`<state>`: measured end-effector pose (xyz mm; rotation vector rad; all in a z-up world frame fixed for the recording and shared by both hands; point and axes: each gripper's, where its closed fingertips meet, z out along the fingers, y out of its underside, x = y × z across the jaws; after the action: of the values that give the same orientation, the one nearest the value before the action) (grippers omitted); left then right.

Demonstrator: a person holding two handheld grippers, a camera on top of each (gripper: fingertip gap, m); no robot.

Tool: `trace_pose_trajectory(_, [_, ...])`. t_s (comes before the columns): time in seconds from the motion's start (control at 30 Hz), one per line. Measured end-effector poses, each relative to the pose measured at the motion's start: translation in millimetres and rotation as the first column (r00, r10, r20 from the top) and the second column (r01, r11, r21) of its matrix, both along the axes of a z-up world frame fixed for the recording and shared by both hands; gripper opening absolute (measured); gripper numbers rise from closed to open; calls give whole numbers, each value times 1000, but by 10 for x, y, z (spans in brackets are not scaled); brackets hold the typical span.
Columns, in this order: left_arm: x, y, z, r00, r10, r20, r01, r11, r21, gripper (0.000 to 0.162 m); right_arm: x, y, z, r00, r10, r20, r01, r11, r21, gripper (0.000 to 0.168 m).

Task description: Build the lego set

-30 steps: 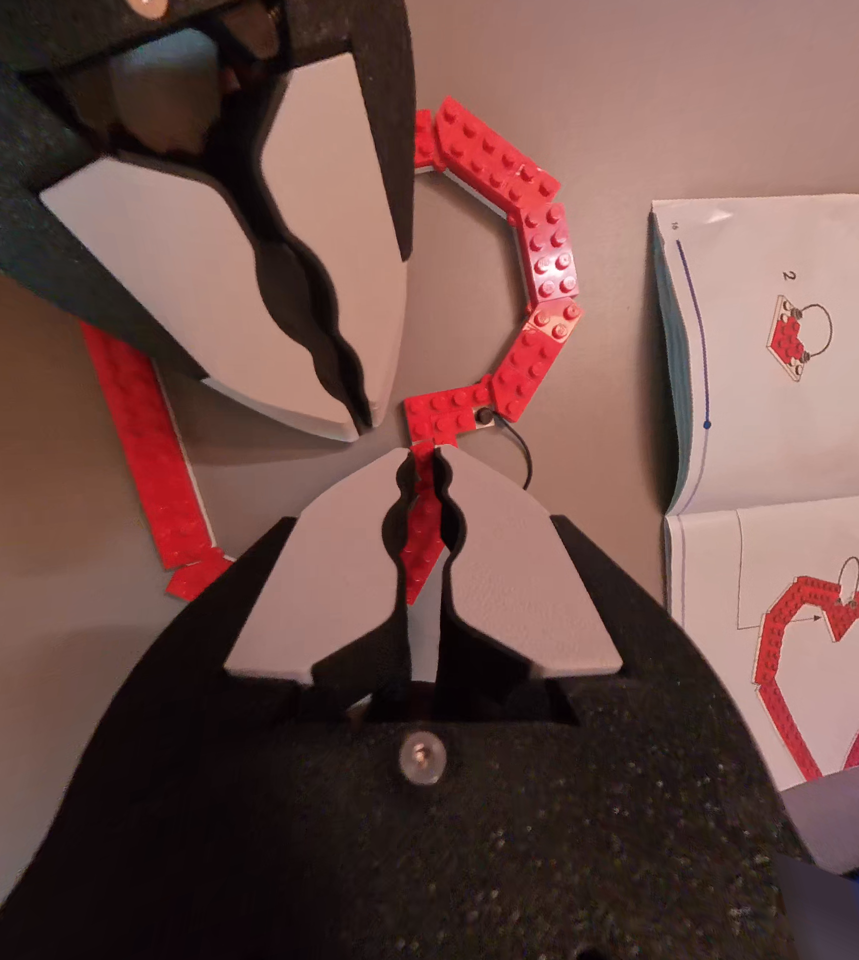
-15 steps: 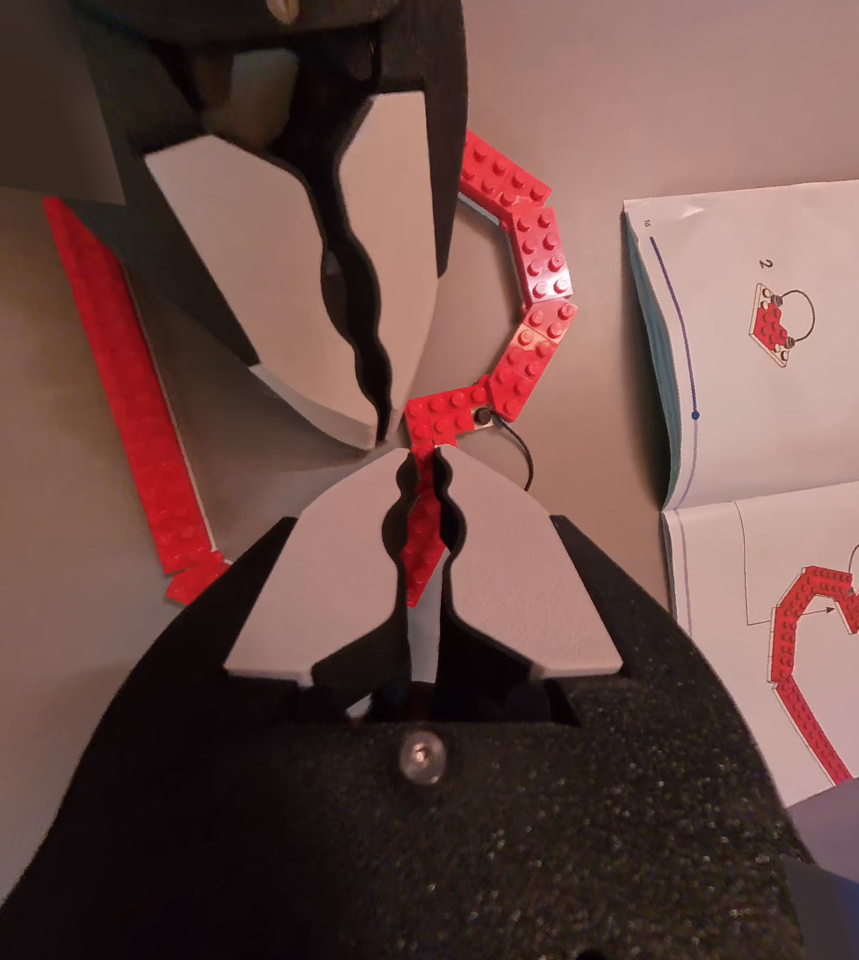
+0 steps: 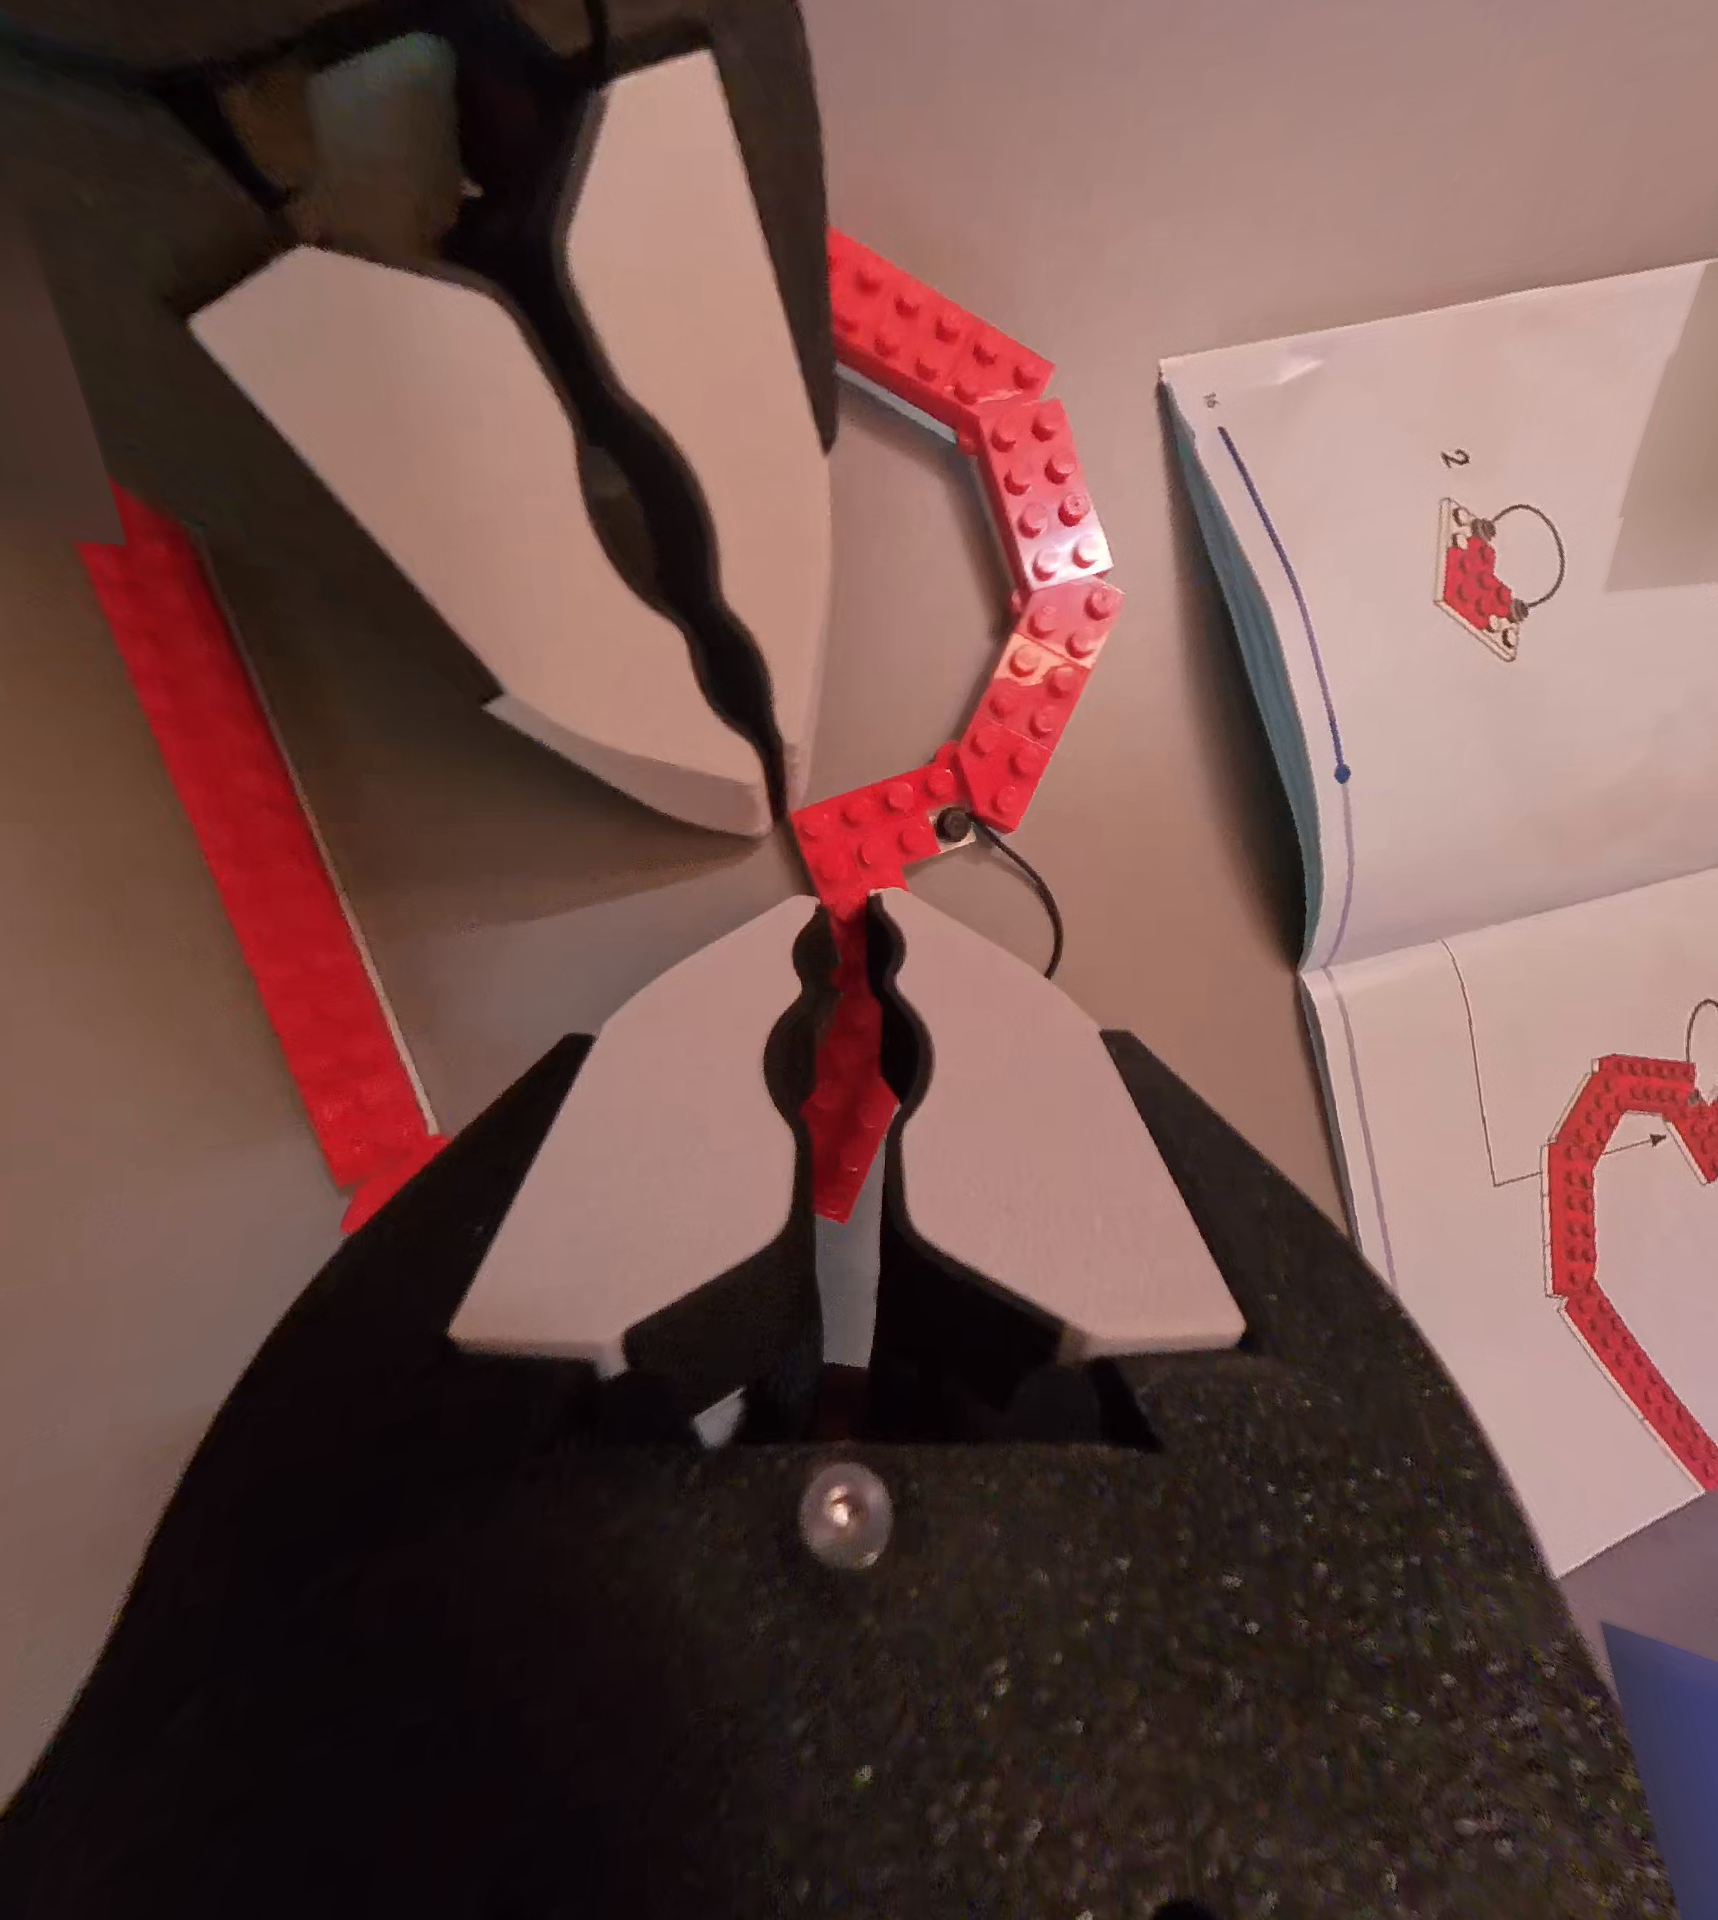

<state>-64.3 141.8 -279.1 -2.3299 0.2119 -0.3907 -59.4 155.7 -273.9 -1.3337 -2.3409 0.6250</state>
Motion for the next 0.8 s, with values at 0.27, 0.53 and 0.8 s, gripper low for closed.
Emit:
trace_pose_trajectory(0.27, [1, 4, 0, 1000, 2, 17, -2, 1000, 0, 0, -2, 13, -12, 997, -59, 55, 57, 997, 42, 7])
trace_pose_trajectory(0.53, [1, 4, 1, 1000, 3, 25, -3, 1000, -1, 0, 0, 14, -13, 994, -69, 83, 65, 997, 47, 7])
trace_pose_trajectory(0.8, [4, 5, 3, 1000, 2, 20, -2, 1000, 2, 0, 84, 150, 163, 992, 11, 124, -19, 998, 61, 0])
